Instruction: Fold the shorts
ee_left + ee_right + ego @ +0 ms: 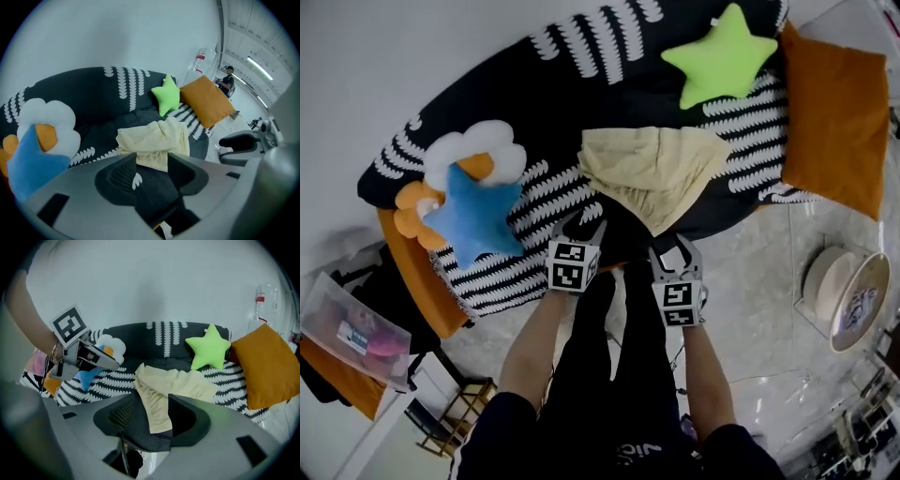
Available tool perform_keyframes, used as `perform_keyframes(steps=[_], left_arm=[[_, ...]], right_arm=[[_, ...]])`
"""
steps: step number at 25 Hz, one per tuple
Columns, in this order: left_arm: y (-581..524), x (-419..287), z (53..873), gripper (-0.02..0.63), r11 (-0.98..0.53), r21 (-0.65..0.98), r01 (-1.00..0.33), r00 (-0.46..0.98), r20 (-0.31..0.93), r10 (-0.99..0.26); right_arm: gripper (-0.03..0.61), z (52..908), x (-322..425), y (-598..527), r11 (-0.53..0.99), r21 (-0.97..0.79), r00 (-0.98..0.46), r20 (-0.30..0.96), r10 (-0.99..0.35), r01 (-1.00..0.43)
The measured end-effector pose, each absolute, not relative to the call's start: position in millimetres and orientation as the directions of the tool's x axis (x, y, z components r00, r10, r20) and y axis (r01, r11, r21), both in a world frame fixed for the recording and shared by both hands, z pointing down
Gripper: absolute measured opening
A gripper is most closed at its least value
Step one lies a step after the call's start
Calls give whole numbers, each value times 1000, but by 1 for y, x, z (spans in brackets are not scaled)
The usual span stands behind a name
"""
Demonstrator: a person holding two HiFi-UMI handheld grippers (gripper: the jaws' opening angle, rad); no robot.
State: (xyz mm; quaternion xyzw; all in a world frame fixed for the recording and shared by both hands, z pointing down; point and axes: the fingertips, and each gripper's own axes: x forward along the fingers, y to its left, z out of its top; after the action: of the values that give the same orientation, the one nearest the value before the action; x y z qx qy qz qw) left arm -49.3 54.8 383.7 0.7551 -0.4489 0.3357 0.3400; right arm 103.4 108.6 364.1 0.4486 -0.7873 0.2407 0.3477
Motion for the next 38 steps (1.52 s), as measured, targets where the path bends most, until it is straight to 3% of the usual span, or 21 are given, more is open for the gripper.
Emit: perform_keyframes(steps=[8, 20, 24, 30, 32, 34, 38], left_arm=[[15, -60, 464, 184, -360, 215, -908, 366, 824, -432], [-2, -58, 549, 183, -368, 222, -903, 359, 862, -359], [-7, -62, 561, 117, -370, 231, -900, 359, 874, -329], [-2, -62, 586, 108, -258, 290, -922, 355, 898, -259], [-1, -66, 592, 59, -221, 271, -937, 317, 925, -209], [-4, -67, 590, 40, -237, 248, -939, 296, 935, -196], [-3, -70, 586, 35, -259, 250, -933, 304, 932, -195]], right_arm=[[215, 465, 114, 130, 463, -54, -288, 844, -452, -885], [195, 556, 108, 150, 551, -64, -304, 884, -356, -832], [186, 569, 105, 149, 534, -72, -298, 887, -352, -842], [169, 603, 109, 158, 536, -86, -290, 905, -309, -840], [143, 603, 112, 151, 533, -86, -283, 910, -301, -842], [104, 601, 115, 144, 548, -86, -281, 917, -283, -832], [100, 600, 112, 142, 591, -108, -291, 930, -224, -800]])
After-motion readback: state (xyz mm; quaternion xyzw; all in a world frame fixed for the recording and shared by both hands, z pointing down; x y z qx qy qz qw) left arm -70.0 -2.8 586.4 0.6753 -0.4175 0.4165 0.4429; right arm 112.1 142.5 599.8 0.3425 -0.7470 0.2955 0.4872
